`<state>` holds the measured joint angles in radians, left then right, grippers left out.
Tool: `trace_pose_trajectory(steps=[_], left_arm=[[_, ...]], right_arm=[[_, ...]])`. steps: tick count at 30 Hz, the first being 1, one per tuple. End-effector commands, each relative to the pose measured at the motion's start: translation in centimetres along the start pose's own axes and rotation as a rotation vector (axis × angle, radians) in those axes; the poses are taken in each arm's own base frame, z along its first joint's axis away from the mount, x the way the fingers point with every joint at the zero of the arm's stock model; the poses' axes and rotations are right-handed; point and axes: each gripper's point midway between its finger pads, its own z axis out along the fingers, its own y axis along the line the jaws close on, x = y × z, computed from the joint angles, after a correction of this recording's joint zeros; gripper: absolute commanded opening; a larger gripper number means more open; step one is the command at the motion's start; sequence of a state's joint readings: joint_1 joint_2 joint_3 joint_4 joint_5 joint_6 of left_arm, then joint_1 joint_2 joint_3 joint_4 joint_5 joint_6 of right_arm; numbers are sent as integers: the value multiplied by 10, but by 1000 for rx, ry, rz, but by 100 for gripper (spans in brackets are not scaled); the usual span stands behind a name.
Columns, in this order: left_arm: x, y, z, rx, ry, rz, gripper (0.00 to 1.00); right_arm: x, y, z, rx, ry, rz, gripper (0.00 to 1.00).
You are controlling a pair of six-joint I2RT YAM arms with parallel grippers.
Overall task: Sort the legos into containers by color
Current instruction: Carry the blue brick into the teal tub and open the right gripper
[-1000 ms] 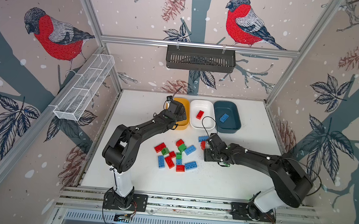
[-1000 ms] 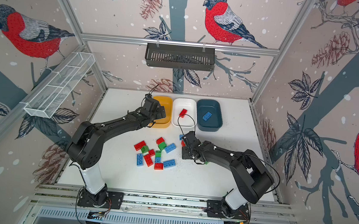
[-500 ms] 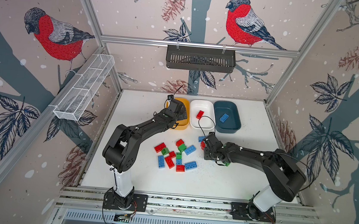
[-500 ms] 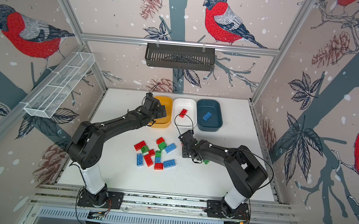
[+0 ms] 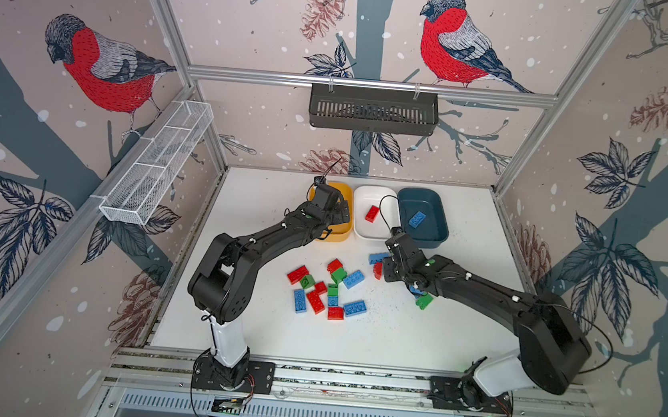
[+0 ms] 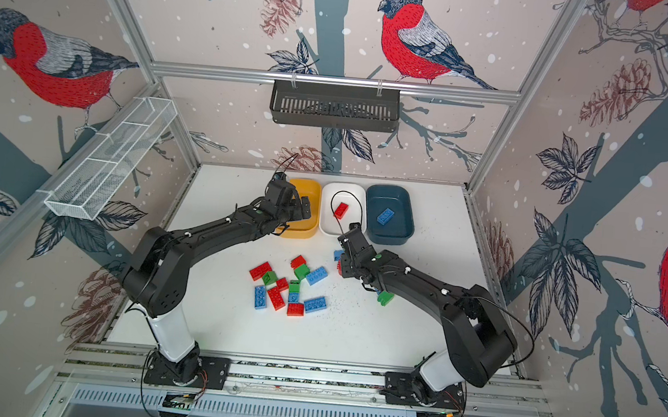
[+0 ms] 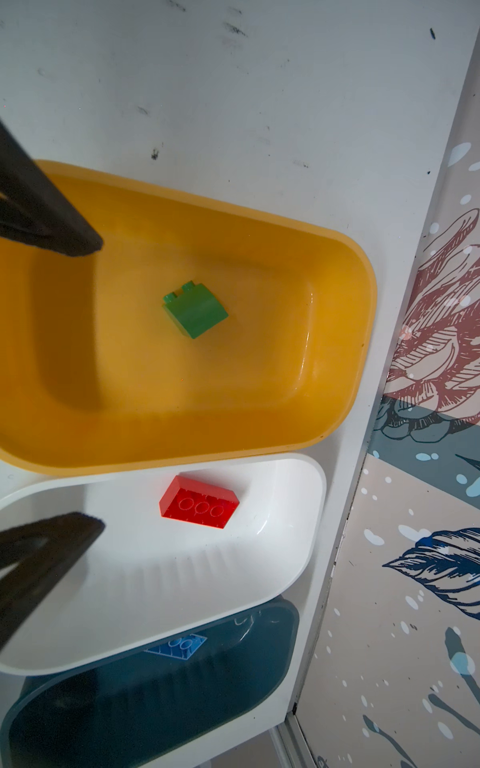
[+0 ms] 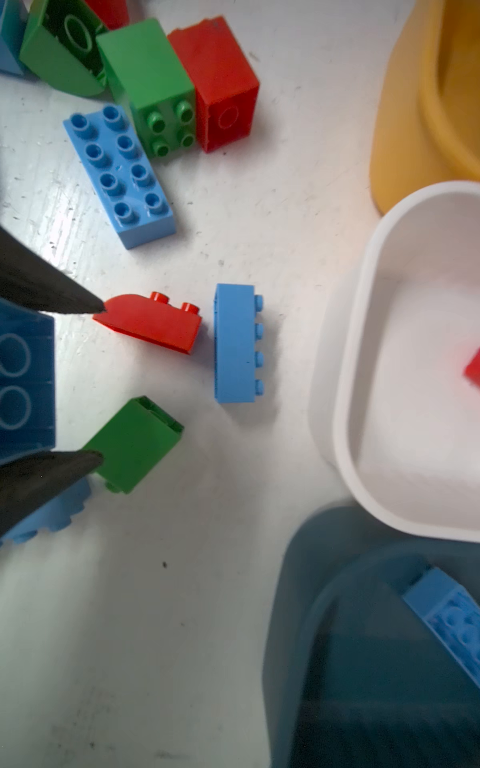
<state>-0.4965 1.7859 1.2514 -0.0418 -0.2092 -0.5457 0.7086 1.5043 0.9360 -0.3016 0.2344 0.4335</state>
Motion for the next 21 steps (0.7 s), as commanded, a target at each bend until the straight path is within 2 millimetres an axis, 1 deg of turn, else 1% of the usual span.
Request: trace_pose_trajectory(steps=[1,4,7,11,15,17,19,20,21], left_arm=[[-5,-11,-5,56,-24,12,97],[1,-18,-9,82,-19,23,97],[8,-20,-11,85,-8,37,97],[17,-22,-15,96,6,52,97],[27,-33,-23,101,-1,125,97],[31,-40,-27,102,-4,161,97],[37,-43,-29,96,-1,181,97],[38,-45,-30,97,-1,186,97],[40,-45,-31,102,1,186,97]], right_arm=[[-41,-12,-8,-9,-122,32,44],[-69,-35,-8,-8,-196,103,44],[-91,-62,-1,35,-238,164,44],[-112,-90,16,87,-258,214,46],[-132,-109,36,118,-268,228,49],[-138,-116,47,139,-250,238,54],[-142,-119,52,160,-241,242,64],[-141,-119,54,166,-232,245,71],[-141,-119,55,168,-229,248,76]])
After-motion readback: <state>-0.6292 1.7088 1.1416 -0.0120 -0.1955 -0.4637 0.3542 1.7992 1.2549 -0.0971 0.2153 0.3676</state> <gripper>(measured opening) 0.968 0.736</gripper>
